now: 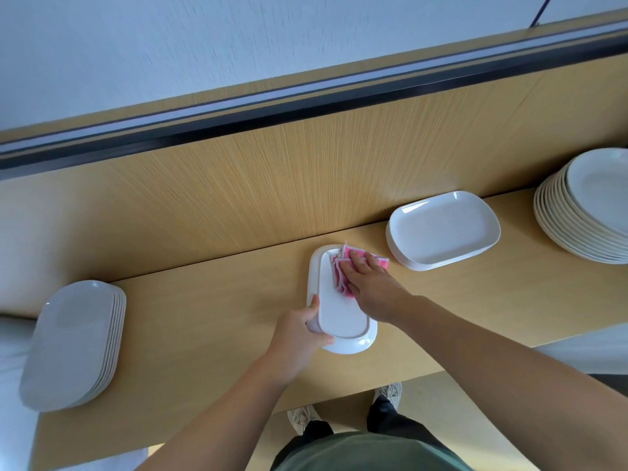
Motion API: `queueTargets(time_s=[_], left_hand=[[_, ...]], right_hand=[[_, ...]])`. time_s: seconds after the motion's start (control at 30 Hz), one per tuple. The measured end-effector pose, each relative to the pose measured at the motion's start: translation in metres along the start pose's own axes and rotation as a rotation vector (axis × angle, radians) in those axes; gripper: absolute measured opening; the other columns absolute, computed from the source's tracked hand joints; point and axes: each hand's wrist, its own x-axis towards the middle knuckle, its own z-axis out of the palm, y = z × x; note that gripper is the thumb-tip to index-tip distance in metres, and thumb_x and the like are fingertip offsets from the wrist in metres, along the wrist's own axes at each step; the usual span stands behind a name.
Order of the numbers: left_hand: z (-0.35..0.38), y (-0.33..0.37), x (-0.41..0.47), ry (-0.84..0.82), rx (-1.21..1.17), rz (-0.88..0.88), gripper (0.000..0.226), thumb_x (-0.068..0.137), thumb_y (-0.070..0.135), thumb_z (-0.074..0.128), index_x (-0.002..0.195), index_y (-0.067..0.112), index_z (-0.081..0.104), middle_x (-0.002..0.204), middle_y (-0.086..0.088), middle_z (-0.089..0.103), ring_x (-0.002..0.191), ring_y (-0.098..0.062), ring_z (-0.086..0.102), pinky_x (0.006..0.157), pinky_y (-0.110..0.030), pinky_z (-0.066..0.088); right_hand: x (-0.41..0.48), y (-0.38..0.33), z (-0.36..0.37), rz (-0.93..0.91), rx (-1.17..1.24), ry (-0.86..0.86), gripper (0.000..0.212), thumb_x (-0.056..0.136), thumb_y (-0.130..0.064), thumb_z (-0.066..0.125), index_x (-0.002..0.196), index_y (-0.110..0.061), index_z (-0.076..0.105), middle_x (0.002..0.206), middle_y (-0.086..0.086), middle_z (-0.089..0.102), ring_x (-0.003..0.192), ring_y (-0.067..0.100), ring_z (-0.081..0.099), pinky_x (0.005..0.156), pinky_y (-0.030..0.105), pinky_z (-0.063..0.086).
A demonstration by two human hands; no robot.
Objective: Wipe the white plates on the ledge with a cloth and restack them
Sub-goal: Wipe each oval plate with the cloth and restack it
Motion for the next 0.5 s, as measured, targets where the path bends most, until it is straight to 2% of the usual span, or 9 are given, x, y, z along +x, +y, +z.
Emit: queueTargets(time_s=[0.1,0.23,0.33,0.37,0.43,0.47,0.5], left_hand=[[0.001,0.000,0.000,0.006,0.006,-0.003,0.089,0.072,0.004,0.080,0.147,0.017,0.033,0.098,0.006,0.052,0.089,-0.004,0.053,0.076,-0.007,0.045],[0.001,0.001,0.000,0.013,0.001,-0.019,0.089,0.072,0.004,0.081,0.147,0.017,0.034,0.100,0.006,0.052,0.094,-0.005,0.054,0.089,-0.016,0.047],[0.001,0.002,0.000,0.011,-0.002,-0.021,0.088,0.072,0.004,0.080,0.147,0.017,0.035,0.107,0.007,0.055,0.101,-0.007,0.055,0.092,-0.018,0.046],[0.001,0.003,-0.001,0.011,-0.003,-0.022,0.088,0.073,0.004,0.080,0.146,0.017,0.035,0.107,0.007,0.054,0.101,-0.007,0.054,0.092,-0.018,0.046],[0.001,0.004,-0.001,0.014,-0.003,-0.022,0.087,0.073,0.004,0.080,0.146,0.017,0.035,0.105,0.006,0.054,0.099,-0.007,0.054,0.092,-0.019,0.046],[0.001,0.004,-0.001,0.016,-0.003,-0.020,0.087,0.073,0.004,0.080,0.146,0.017,0.035,0.104,0.006,0.054,0.098,-0.006,0.055,0.090,-0.018,0.047],[0.001,0.005,-0.001,0.017,-0.006,-0.018,0.088,0.073,0.003,0.080,0.146,0.016,0.035,0.104,0.006,0.056,0.098,-0.006,0.055,0.088,-0.016,0.047]], right_hand=[[0.005,-0.001,-0.003,-0.022,-0.045,0.001,0.057,0.106,-0.031,0.026,0.156,-0.022,0.001,0.163,0.006,-0.010,0.148,0.038,-0.007,0.119,0.052,0.009],[0.005,-0.006,-0.007,-0.043,-0.089,-0.008,0.057,0.106,-0.036,0.022,0.156,-0.022,-0.001,0.163,0.004,-0.011,0.148,0.040,-0.006,0.119,0.053,0.008],[0.003,-0.005,-0.007,-0.083,-0.116,-0.019,0.068,0.095,-0.052,0.003,0.156,-0.021,0.000,0.163,0.005,-0.010,0.148,0.041,-0.006,0.119,0.053,0.008],[0.002,-0.004,-0.007,-0.098,-0.109,-0.013,0.067,0.096,-0.052,0.003,0.156,-0.021,0.001,0.163,0.005,-0.010,0.148,0.041,-0.006,0.119,0.053,0.007],[-0.002,-0.005,-0.005,-0.128,-0.090,-0.013,0.058,0.104,-0.044,0.018,0.156,-0.022,0.002,0.163,0.002,-0.010,0.148,0.038,-0.009,0.120,0.051,0.003],[-0.005,-0.005,-0.003,-0.143,-0.090,-0.011,0.058,0.104,-0.045,0.018,0.156,-0.024,0.002,0.163,0.001,-0.010,0.148,0.036,-0.009,0.120,0.051,0.001],[-0.008,-0.006,-0.001,-0.157,-0.103,-0.010,0.062,0.100,-0.051,0.010,0.155,-0.025,0.001,0.163,0.000,-0.010,0.149,0.035,-0.010,0.120,0.051,-0.001]])
